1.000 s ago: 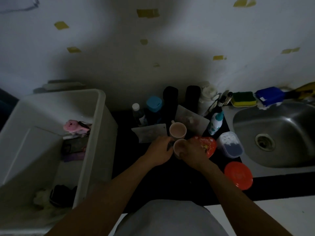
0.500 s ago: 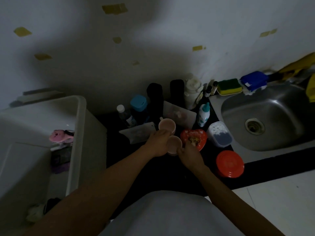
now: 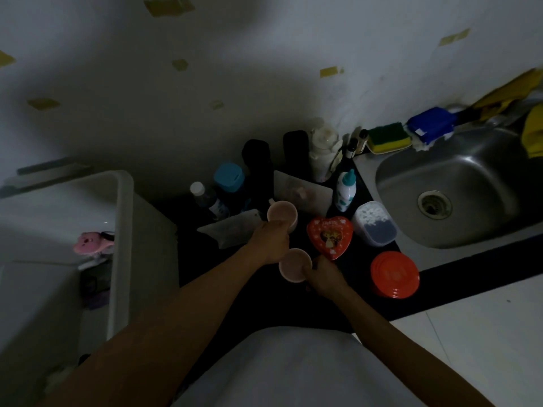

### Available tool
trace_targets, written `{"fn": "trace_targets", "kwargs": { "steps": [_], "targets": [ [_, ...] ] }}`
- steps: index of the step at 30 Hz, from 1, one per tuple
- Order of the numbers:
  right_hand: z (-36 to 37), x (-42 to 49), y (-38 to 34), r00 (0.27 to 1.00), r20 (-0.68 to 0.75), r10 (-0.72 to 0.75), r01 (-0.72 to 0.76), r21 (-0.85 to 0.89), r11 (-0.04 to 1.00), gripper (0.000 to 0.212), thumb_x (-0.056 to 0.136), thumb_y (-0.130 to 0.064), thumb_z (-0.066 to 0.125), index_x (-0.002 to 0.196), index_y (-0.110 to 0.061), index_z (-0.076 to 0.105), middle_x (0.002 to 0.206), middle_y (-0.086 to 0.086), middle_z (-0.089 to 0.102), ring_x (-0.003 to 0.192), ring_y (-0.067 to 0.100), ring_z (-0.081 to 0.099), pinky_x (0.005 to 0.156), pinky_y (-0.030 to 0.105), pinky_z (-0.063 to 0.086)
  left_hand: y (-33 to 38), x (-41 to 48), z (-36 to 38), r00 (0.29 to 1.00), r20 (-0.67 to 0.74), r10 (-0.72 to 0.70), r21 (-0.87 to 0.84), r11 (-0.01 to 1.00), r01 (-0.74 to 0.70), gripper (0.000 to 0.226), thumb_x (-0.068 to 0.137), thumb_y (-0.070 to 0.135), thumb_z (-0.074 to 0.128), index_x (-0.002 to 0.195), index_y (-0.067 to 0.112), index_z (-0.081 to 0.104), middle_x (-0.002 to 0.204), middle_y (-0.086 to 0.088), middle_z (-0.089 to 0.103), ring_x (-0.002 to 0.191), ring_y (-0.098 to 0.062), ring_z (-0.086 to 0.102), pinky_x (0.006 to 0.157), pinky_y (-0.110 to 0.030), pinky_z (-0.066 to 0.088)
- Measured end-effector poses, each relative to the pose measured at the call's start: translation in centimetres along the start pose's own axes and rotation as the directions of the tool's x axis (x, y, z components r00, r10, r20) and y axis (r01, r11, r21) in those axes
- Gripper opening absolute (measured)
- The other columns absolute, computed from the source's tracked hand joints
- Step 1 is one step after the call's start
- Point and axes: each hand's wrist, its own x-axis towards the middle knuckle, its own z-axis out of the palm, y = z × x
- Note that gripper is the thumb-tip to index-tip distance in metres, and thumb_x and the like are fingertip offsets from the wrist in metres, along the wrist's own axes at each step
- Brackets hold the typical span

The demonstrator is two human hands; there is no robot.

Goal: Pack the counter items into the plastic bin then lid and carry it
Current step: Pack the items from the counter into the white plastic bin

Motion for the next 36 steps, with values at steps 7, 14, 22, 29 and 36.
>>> {"fn": "trace_targets", "kwargs": {
  "steps": [7,14,22,29,36],
  "targets": [
    [-0.3,-1.4,-0.5,1.0,-0.018,0.009,-0.006,0.143,0.99,0.031,0.096,-0.035,0.054,0.109,-0.009,0.045,0.076,0.001,0.062,0.056,0.015,0.061,0.044,0.024,0.043,0.6,1.7,0.4,0.998,0.05,-0.047,0.082,0.996,0.043,0.039,0.095,0.018,0.047,0.133,0.009,0.04,0.127,-0.018,0.056,0.102,-0.038,0.059,0.072,-0.034,0.042],
    [0.2,-1.5,-0.2,0.999,-0.009,-0.035,0.036,0.135,0.99,0.028,0.096,-0.035,0.051,0.114,-0.014,0.05,0.08,0.001,0.067,0.061,0.015,0.066,0.05,0.027,0.048,0.7,3.3,0.4,0.974,0.145,-0.175,0.051,0.984,0.169,0.032,0.097,0.029,0.047,0.125,0.013,0.045,0.122,-0.016,0.059,0.102,-0.036,0.061,0.077,-0.036,0.047],
    [0.0,-1.1,-0.1,0.998,-0.005,-0.07,0.07,0.004,0.998,0.032,0.098,-0.037,0.044,0.116,-0.013,0.054,0.097,0.008,0.069,0.074,0.02,0.065,0.063,0.032,0.053,1.1,4.2,1.0,0.942,0.109,-0.317,0.033,0.948,0.316,0.047,0.099,0.027,0.045,0.143,0.011,0.037,0.136,-0.022,0.052,0.117,-0.041,0.056,0.095,-0.049,0.048],
    [0.2,-2.2,-0.3,0.984,-0.138,-0.116,0.11,-0.048,0.993,0.035,0.102,-0.035,0.039,0.124,-0.016,0.057,0.116,0.005,0.067,0.102,0.025,0.064,0.084,0.036,0.052,0.9,2.8,-0.2,0.977,-0.013,-0.214,-0.052,0.976,0.213,0.034,0.101,0.03,0.038,0.119,0.006,0.054,0.109,-0.019,0.065,0.097,-0.037,0.063,0.077,-0.032,0.045],
    [-0.9,-3.9,-1.7,0.947,-0.276,-0.165,0.175,0.011,0.985,0.031,0.1,-0.035,0.042,0.123,-0.027,0.061,0.111,-0.001,0.069,0.093,0.017,0.063,0.076,0.03,0.048,1.6,-0.2,-3.5,0.988,-0.138,-0.072,-0.059,0.996,0.064,0.025,0.097,0.031,0.044,0.109,0.011,0.052,0.092,-0.014,0.066,0.079,-0.033,0.065,0.065,-0.037,0.053]
  ]
}}
